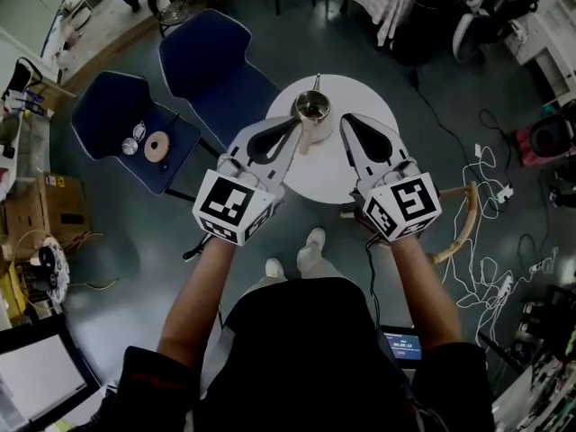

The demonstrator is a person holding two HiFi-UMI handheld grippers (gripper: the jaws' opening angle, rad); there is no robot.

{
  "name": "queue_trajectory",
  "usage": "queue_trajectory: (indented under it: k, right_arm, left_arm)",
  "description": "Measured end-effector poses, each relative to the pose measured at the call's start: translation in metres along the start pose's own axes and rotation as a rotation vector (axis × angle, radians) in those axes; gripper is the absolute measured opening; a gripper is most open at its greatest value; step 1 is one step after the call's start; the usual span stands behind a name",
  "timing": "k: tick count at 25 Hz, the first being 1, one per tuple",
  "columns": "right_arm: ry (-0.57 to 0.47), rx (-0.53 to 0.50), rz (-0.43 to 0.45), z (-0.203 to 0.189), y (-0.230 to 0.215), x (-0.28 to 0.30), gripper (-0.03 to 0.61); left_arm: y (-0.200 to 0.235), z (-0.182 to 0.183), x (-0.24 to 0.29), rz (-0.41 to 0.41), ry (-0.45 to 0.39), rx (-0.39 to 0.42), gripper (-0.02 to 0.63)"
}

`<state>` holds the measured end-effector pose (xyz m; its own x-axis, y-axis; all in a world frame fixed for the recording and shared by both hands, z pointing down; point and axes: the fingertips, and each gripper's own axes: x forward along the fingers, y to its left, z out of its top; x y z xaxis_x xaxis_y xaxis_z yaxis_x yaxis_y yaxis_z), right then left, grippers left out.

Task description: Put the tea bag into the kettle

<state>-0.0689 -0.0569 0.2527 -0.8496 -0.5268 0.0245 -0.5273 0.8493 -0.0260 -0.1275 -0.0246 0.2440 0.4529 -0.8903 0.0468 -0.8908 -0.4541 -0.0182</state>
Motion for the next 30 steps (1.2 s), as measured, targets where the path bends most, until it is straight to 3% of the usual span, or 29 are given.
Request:
queue_trajectory:
  k: [9,30]
  right_arm:
    - [-0.024,-0.041,-0.029,0.014,0.066,-0.02,0.017]
    - [-0.058,-0.083,-0.075,0.032,0.165,-0.061,0.017]
  left_arm:
    - [-0.013,0.011,-0.062,-0.027,-0.031,0.018,0.014]
    - [-0.043,0.028,-0.164,-0.064,-0.082,0.038,0.014]
